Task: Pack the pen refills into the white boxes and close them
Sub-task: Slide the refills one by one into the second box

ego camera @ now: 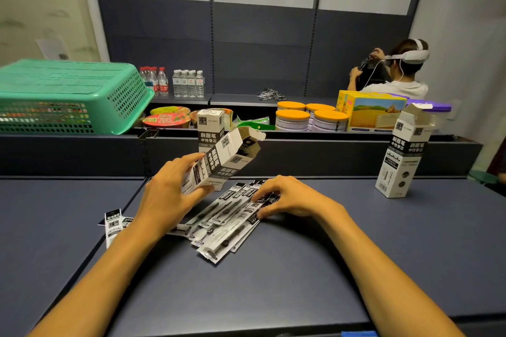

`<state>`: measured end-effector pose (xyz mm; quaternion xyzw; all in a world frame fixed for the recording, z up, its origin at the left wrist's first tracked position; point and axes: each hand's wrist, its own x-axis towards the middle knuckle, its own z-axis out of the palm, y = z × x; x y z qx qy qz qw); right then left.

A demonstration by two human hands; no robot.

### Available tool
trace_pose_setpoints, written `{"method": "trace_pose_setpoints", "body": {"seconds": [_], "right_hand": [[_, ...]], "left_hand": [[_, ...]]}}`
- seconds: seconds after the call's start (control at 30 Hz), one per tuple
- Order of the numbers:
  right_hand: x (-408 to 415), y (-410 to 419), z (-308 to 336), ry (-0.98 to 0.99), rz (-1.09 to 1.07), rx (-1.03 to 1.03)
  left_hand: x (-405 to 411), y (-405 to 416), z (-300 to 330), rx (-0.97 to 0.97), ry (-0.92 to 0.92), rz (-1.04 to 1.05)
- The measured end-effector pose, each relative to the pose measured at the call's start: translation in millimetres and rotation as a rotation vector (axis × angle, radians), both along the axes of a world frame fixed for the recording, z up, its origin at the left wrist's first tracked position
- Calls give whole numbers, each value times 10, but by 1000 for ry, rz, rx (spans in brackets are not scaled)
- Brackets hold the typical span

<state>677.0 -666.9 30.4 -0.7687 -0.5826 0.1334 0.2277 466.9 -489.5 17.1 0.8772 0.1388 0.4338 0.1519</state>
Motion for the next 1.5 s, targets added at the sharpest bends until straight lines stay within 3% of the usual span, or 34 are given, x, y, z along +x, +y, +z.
{"method": "trace_pose_setpoints", "body": {"seconds": [0.77,1.27,1.5], "right_hand": [[6,-39,22,26,45,-26],[-92,12,-3,-146,30,55],[53,-87,64,5,-29,101]], "left_hand": [[3,11,-14,2,9,-3],[9,13,-9,9,13,8],[8,14,-16,-1,15,3]]}}
